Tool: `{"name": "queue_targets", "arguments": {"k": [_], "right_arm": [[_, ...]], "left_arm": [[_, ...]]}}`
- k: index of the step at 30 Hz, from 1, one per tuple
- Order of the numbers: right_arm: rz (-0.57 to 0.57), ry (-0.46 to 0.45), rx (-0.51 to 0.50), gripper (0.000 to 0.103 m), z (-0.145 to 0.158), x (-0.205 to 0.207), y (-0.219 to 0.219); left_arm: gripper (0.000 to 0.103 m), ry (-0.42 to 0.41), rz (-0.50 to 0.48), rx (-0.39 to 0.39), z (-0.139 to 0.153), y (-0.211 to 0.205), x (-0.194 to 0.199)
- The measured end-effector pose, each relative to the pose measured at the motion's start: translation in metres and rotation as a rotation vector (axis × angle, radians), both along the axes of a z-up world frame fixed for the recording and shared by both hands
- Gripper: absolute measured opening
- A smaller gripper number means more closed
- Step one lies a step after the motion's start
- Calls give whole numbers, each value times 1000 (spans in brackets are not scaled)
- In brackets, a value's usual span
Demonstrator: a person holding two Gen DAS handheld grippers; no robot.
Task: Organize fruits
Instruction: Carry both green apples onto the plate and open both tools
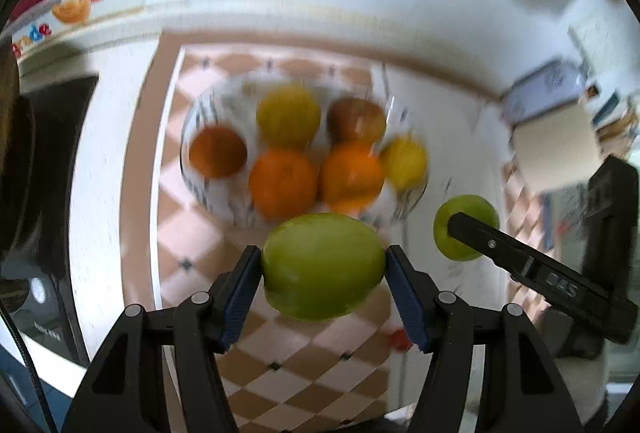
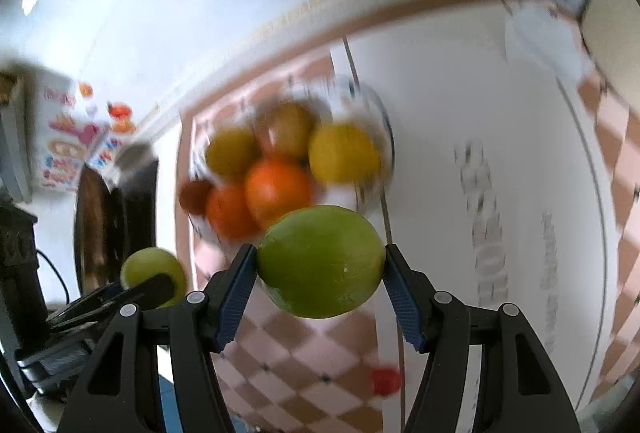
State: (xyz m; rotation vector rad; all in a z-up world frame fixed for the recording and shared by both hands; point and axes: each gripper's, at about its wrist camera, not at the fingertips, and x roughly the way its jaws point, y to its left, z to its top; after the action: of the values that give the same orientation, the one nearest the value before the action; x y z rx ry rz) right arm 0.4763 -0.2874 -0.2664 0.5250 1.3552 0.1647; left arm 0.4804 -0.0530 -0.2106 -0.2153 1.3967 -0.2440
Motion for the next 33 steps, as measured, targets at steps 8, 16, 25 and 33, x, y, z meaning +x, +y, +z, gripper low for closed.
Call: {"name": "queue_targets", "arguments": {"k": [8, 16, 25, 33], "right_arm": [[-19, 13, -70, 66, -21, 103, -11], [1, 78, -97, 66, -57, 134, -8], [-19, 135, -63, 67, -71, 137, -7], [-33, 192, -19, 76, -78, 141, -8]], "left_arm": [[61, 3, 86, 71, -13, 34, 93], [61, 156, 99, 146, -82, 55, 143], [61, 244, 80, 174, -112, 50, 150], [78, 248, 77, 183, -116, 46, 152]]}}
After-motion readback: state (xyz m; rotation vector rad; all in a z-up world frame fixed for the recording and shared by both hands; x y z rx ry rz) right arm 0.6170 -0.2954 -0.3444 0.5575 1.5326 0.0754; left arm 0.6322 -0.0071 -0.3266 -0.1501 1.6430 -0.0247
